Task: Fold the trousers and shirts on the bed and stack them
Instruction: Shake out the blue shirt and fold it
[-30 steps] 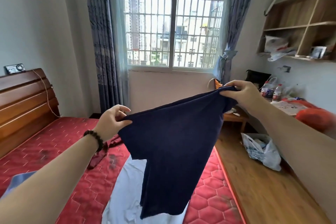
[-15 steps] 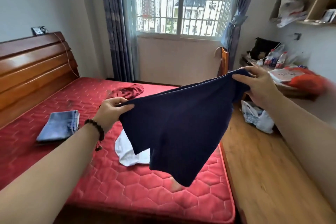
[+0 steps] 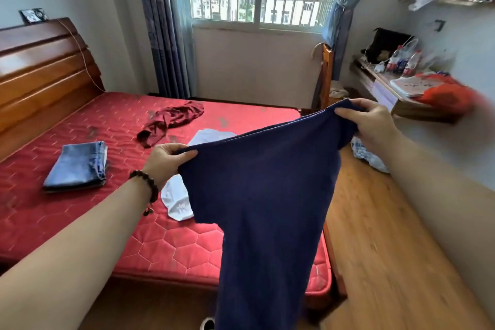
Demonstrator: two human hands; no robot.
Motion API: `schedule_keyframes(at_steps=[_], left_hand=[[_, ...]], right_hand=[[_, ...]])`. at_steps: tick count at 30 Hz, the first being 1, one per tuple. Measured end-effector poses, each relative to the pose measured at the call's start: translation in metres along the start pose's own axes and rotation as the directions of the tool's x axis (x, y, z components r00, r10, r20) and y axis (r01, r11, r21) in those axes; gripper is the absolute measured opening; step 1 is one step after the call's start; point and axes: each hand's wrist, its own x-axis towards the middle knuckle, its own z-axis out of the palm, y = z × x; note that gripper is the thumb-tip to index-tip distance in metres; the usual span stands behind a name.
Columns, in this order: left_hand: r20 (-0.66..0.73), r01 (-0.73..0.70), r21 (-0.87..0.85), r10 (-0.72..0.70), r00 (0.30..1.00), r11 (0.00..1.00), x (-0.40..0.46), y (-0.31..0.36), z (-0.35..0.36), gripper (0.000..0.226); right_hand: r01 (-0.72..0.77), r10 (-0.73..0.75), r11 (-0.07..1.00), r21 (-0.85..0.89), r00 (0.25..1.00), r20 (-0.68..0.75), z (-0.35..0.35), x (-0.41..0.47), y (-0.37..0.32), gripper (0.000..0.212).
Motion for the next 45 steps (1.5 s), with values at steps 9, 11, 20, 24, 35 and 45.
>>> schedule_keyframes(at_steps=[9,11,20,24,35,45], left_hand=[[0.027,0.132,0.141,-0.138,0.990,0.981,0.114,-0.118,0.043,0.014],[0.026,0.169,0.160,-0.176,0.984,0.973,0.149,-0.149,0.053,0.009],[0.027,0.375,0.250,-0.393,0.919,0.893,0.325,-0.281,0.090,0.012],[0.032,0.432,0.237,-0.451,0.892,0.870,0.380,-0.323,0.098,0.010],[-0.100,0.483,0.210,-0.473,0.875,0.850,0.484,-0.449,0.144,0.013],[-0.207,0.576,0.370,-0.539,0.816,0.729,0.551,-0.565,0.154,0.027]], right_hand=[[-0.168,0.163,0.980,-0.102,0.985,-0.054,0.017,0.086,0.128,0.012],[-0.209,0.201,0.972,-0.103,0.976,-0.082,0.029,0.116,0.165,0.013],[-0.401,0.358,0.893,-0.205,0.908,-0.217,0.067,0.246,0.348,0.014],[-0.439,0.377,0.873,-0.213,0.883,-0.279,0.075,0.286,0.402,0.013],[-0.464,0.420,0.812,-0.354,0.886,-0.198,0.088,0.398,0.574,0.016],[-0.644,0.616,0.544,-0.538,0.742,-0.265,0.080,0.416,0.756,0.068]])
